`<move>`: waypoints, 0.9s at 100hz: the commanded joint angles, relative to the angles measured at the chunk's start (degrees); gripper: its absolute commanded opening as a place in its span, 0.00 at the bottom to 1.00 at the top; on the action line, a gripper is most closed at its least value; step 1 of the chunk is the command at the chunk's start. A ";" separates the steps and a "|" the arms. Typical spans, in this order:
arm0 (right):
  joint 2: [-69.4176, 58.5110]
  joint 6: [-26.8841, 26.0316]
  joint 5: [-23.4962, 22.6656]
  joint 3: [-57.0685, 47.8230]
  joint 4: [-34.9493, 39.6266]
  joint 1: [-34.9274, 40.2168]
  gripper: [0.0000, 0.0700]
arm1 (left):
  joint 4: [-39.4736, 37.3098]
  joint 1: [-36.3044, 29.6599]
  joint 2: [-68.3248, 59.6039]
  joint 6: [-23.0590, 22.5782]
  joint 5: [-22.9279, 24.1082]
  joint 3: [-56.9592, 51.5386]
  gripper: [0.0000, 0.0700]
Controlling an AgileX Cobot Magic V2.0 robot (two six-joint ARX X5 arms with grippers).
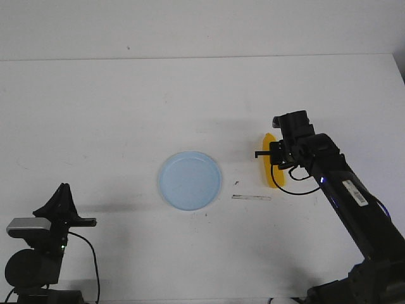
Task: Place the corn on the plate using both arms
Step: 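Close the right gripper around the corn cob's middle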
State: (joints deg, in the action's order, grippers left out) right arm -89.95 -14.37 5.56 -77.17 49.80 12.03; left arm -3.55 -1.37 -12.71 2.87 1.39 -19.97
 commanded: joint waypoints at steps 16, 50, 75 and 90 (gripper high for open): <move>-4.85 -0.11 -5.73 -2.12 0.33 -0.44 0.72 | -0.79 0.02 0.07 -0.50 0.15 -0.61 0.00; -8.39 -0.11 -5.33 -1.88 -0.55 -0.79 0.84 | -0.79 0.02 0.07 -0.50 0.15 -0.61 0.00; -11.78 0.37 -3.17 -1.88 -1.97 -0.85 0.84 | -0.79 0.02 0.07 -0.50 0.15 -0.61 0.00; -13.33 0.72 -3.17 -1.88 -2.69 -1.14 0.83 | -0.79 0.02 0.07 -0.50 0.13 -0.61 0.00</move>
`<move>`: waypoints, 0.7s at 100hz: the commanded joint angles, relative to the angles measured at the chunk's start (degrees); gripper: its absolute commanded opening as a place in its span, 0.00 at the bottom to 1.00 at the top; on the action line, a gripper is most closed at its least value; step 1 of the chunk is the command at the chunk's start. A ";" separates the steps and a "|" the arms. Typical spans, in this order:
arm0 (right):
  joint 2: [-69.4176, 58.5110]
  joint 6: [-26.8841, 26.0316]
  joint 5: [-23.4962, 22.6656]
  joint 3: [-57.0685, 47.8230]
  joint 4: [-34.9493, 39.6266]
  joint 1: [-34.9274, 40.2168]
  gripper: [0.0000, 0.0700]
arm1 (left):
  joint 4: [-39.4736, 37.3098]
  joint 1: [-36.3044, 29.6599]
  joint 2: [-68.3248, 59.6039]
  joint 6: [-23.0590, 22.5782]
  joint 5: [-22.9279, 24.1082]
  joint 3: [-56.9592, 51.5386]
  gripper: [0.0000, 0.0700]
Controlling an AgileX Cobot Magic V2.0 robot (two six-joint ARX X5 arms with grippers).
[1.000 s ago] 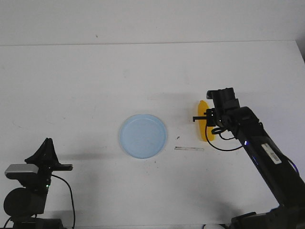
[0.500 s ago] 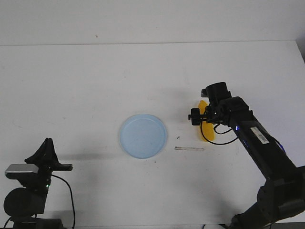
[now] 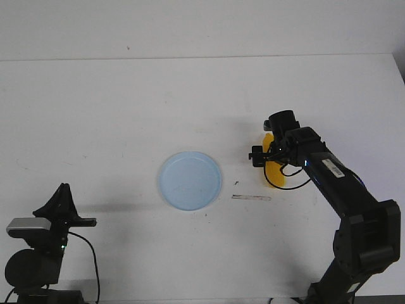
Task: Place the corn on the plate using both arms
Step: 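Close the right gripper around the corn cob's middle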
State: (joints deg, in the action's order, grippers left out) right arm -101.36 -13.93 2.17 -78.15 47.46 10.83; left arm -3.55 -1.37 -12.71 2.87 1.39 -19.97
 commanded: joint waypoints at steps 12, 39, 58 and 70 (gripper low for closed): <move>-2.78 0.26 0.22 -0.90 -1.14 0.09 0.73 | -0.79 0.02 0.07 -0.50 0.15 -0.61 0.00; -4.37 -0.20 0.22 -0.90 -1.18 0.09 0.38 | -0.79 0.02 0.07 -0.50 0.13 -0.61 0.00; -4.44 -0.20 0.17 -0.98 -1.14 0.15 0.35 | -0.76 0.02 0.07 -0.50 0.15 -0.61 0.00; -3.04 -0.20 0.17 -1.44 -0.92 0.26 0.36 | -0.79 0.02 0.07 -0.50 0.15 -0.61 0.00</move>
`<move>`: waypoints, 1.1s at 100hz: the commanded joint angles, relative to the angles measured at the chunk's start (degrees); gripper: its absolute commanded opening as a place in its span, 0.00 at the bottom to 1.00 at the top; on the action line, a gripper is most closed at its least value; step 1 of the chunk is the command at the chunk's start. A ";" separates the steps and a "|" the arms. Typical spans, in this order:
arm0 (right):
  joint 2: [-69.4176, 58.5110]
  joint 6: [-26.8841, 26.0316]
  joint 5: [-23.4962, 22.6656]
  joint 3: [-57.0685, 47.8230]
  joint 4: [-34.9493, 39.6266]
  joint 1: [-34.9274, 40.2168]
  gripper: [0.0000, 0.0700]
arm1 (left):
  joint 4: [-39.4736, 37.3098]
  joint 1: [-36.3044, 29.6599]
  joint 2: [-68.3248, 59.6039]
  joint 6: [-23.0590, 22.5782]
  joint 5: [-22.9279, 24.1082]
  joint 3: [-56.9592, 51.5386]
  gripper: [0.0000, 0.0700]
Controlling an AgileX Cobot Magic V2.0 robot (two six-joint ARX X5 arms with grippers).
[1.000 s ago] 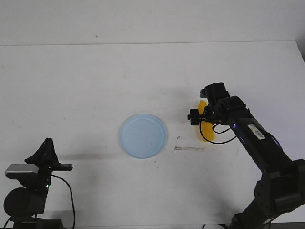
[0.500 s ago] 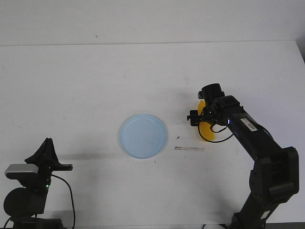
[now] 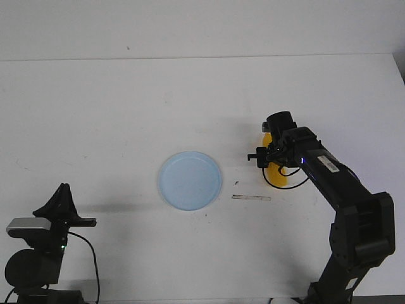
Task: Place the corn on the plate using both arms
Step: 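Close the right gripper around the corn cob's middle, then carry the corn cob with the right gripper over the blue plate and lower it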
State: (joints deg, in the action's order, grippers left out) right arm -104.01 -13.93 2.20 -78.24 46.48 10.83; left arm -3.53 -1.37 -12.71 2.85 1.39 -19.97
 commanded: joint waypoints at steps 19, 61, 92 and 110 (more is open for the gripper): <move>2.73 -0.20 -6.34 -3.89 0.15 2.54 0.36 | -0.81 0.02 0.07 -0.48 0.15 -0.61 0.00; 0.63 -3.19 -26.40 -4.04 -7.63 16.00 0.36 | -0.79 0.02 0.07 -0.48 0.15 -0.61 0.00; -2.95 -6.88 -26.36 -4.04 -11.02 21.77 0.36 | -0.81 0.02 0.07 -0.48 0.15 -0.61 0.00; -4.79 -7.39 -26.32 -4.02 -11.82 23.41 0.36 | -0.81 0.02 0.07 -0.48 0.15 -0.61 0.00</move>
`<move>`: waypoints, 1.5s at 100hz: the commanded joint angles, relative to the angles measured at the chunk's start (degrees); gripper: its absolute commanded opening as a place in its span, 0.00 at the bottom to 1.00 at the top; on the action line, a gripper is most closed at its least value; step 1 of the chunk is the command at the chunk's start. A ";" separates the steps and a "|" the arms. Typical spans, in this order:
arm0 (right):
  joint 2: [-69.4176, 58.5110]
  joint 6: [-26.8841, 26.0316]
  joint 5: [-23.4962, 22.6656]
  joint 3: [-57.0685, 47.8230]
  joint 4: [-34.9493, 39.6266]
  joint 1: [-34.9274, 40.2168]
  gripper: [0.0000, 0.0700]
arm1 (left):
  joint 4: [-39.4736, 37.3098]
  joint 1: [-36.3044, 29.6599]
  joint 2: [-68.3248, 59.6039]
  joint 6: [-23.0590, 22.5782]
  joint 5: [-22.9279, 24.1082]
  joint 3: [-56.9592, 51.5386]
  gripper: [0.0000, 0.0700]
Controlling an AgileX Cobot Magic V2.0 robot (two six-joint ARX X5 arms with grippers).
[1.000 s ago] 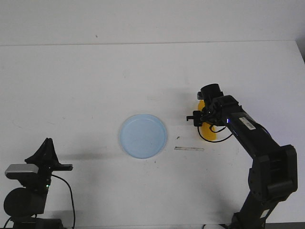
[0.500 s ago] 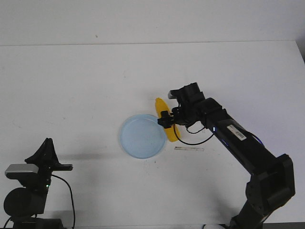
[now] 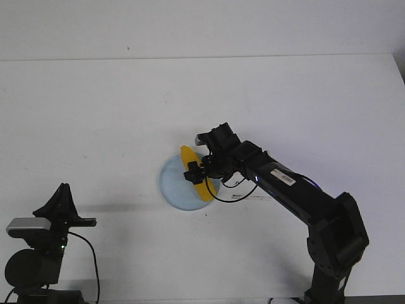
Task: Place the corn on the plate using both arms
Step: 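Carry the corn cob with the right gripper over the blue plate and lower it, then open the right gripper to release the corn onto the plate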
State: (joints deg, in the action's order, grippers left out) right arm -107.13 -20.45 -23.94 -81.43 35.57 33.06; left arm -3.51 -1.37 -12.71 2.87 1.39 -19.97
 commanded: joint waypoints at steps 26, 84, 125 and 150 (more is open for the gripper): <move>-2.75 -2.27 -0.04 -0.83 -1.44 2.29 0.43 | -0.83 0.02 0.07 -0.50 0.15 -0.61 0.00; -2.75 -2.49 0.39 -0.83 -1.46 2.29 0.64 | -0.81 0.02 0.07 -0.50 0.15 -0.61 0.00; -0.42 -1.95 3.43 -0.85 -2.95 2.27 0.64 | -0.83 0.02 0.07 -0.50 0.15 -0.61 0.00; 4.37 2.56 13.00 -0.85 -2.97 2.23 0.64 | -0.83 0.02 0.07 -0.50 0.15 -0.61 0.00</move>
State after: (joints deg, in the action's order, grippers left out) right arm -103.48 -20.40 -12.80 -81.38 33.10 34.83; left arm -3.51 -1.37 -12.71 2.85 1.39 -19.97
